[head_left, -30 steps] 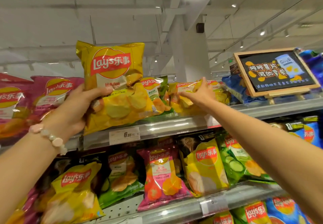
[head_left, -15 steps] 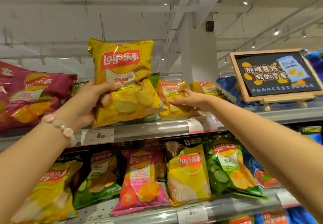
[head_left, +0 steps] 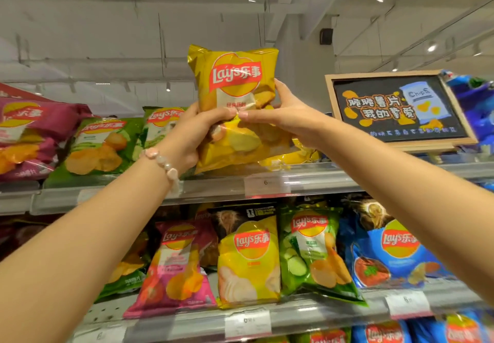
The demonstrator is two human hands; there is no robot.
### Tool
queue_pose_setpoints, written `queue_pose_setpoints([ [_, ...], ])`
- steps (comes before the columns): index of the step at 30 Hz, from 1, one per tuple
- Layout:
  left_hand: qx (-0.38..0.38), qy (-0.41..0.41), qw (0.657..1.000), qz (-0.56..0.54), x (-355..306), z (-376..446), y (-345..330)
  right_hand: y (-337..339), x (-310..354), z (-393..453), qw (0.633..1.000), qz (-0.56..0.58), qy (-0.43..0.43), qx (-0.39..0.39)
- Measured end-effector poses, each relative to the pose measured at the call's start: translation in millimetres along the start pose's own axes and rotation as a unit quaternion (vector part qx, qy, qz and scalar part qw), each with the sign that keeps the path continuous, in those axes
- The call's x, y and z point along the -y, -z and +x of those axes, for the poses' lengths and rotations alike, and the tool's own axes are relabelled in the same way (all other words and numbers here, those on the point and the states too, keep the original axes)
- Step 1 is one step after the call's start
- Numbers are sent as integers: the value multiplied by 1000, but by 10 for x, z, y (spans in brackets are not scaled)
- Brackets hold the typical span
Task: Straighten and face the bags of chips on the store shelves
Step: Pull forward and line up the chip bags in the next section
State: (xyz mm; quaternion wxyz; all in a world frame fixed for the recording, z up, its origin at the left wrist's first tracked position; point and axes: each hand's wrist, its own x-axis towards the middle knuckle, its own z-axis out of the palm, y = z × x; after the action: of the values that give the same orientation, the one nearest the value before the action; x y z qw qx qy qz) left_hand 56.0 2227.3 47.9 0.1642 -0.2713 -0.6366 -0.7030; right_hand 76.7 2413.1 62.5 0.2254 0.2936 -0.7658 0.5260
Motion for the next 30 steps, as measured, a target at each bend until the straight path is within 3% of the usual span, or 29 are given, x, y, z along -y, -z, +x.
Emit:
queue_pose_setpoints([
  [4, 9, 10, 1000, 4, 55, 50, -215, 142, -47, -30, 1000, 3, 14, -13],
  [7, 70, 34, 997, 1, 99, 63, -287, 263, -88, -8, 999, -7, 20, -47],
  [9, 46, 27, 996, 78, 185, 72, -254, 395, -145, 36, 994, -24, 17, -104],
  [11, -3, -47, 970, 239, 306, 48, -160, 544, -229, 86, 982, -62, 22, -178],
  [12, -3, -98, 935, 340, 367, 17, -103, 603, -279, 104, 974, -88, 24, -207],
  [14, 34, -165, 816, 553, 439, -52, -25, 656, -386, 112, 958, -161, 33, -236],
  [16, 73, -165, 704, 687, 481, -58, -3, 664, -497, 130, 947, -207, 28, -246],
  [17, 88, -147, 680, 713, 509, -41, -2, 657, -547, 140, 944, -217, 15, -249],
  [22, 104, -121, 675, 721, 687, 87, 14, 646, -751, 229, 956, -203, -78, -196],
  [26, 99, -119, 697, 701, 772, 92, 32, 660, -881, 276, 963, -157, -110, -188],
  [30, 87, -138, 697, 698, 818, 111, 59, 625, -1036, 320, 962, -187, -118, -161],
])
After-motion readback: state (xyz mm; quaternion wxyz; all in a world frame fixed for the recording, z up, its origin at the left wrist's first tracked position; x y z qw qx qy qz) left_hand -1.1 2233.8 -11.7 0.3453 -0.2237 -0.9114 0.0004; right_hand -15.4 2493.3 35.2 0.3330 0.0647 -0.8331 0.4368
